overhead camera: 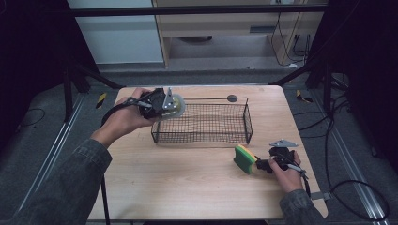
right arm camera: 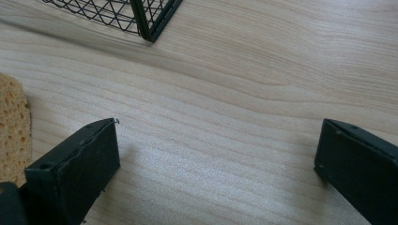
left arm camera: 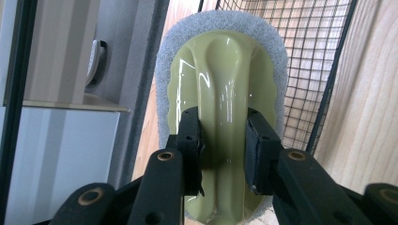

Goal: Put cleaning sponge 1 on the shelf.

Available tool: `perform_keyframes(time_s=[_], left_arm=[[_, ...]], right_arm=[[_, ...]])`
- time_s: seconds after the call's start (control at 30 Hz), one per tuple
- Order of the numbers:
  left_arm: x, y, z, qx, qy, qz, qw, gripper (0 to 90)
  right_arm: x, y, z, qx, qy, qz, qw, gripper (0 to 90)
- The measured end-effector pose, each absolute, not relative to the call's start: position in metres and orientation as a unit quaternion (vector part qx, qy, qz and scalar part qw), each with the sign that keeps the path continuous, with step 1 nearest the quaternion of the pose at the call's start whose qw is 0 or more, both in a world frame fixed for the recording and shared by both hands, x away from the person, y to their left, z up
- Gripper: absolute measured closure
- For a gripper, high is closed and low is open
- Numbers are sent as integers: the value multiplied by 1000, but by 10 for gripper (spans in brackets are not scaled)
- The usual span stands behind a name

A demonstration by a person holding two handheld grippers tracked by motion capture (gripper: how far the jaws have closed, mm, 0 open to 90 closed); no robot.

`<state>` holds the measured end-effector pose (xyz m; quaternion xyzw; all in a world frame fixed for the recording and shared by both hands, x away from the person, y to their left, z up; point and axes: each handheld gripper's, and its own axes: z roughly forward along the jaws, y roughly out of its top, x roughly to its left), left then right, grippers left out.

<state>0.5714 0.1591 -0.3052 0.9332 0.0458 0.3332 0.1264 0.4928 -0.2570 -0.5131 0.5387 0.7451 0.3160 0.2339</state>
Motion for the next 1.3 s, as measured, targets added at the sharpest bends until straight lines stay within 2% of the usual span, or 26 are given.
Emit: perform_keyframes(time_s=[0.77, 1.3], left_arm=[[585, 151, -312, 935, 31, 328, 134, 707], [604, 150, -321, 938, 43, 315, 135, 707]], right_arm=[[493, -257, -513, 539, 745, 316, 234, 5], [493, -257, -513, 536, 747, 316, 234, 5]])
